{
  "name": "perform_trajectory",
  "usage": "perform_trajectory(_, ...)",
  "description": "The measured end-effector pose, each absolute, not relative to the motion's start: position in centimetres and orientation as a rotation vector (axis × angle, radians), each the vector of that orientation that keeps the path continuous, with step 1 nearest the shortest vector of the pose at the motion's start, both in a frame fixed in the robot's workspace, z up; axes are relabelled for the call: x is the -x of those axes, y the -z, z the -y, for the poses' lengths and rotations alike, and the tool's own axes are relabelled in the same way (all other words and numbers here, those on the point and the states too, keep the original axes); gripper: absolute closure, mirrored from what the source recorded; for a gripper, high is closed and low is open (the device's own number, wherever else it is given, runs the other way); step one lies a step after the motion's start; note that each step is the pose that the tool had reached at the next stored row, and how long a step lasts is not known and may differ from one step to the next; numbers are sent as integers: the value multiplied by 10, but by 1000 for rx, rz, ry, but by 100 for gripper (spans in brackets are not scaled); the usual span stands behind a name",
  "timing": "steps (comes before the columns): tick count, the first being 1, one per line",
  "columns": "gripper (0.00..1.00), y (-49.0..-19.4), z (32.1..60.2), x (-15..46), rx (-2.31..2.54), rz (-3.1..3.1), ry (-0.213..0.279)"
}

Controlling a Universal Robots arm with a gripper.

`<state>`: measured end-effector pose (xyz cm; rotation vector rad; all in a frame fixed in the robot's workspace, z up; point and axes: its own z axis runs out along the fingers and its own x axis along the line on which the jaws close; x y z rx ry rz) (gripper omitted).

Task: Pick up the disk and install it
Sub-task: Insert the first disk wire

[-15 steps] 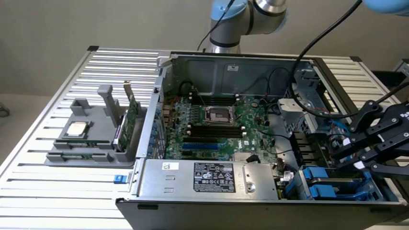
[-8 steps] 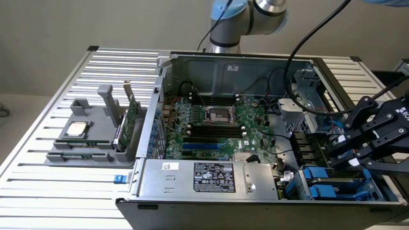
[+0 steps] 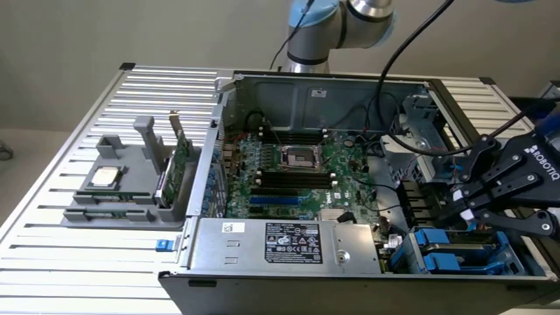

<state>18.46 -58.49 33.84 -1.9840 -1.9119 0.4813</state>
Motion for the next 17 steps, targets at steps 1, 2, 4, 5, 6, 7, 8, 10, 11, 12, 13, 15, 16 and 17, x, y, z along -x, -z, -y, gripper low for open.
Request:
perform_trajectory(1,89,-339,585,-182,1988,1916,-475)
perform_trajectory(2,89,-339,585,-179,1993,1921,-468)
perform_trajectory(4,89,-339,585,-173,2002,1930,-453)
perform_trajectory(5,89,-339,585,-170,2006,1934,-447)
perform_trajectory(6,89,-339,585,-167,2011,1938,-439)
perform_trajectory(7,89,-339,585,-165,2016,1943,-432)
perform_trajectory(8,89,-340,585,-163,2020,1948,-424)
perform_trajectory(10,89,-340,585,-159,2033,1960,-405)
perform_trajectory(11,89,-340,585,-157,2039,1966,-395)
perform_trajectory(12,89,-341,585,-155,2046,1974,-383)
perform_trajectory(13,89,-341,585,-153,2054,1981,-371)
perform_trajectory(15,89,-341,585,-150,2068,1995,-346)
perform_trajectory(16,89,-341,585,-148,2076,2003,-334)
perform_trajectory(17,89,-341,585,-146,2083,2010,-321)
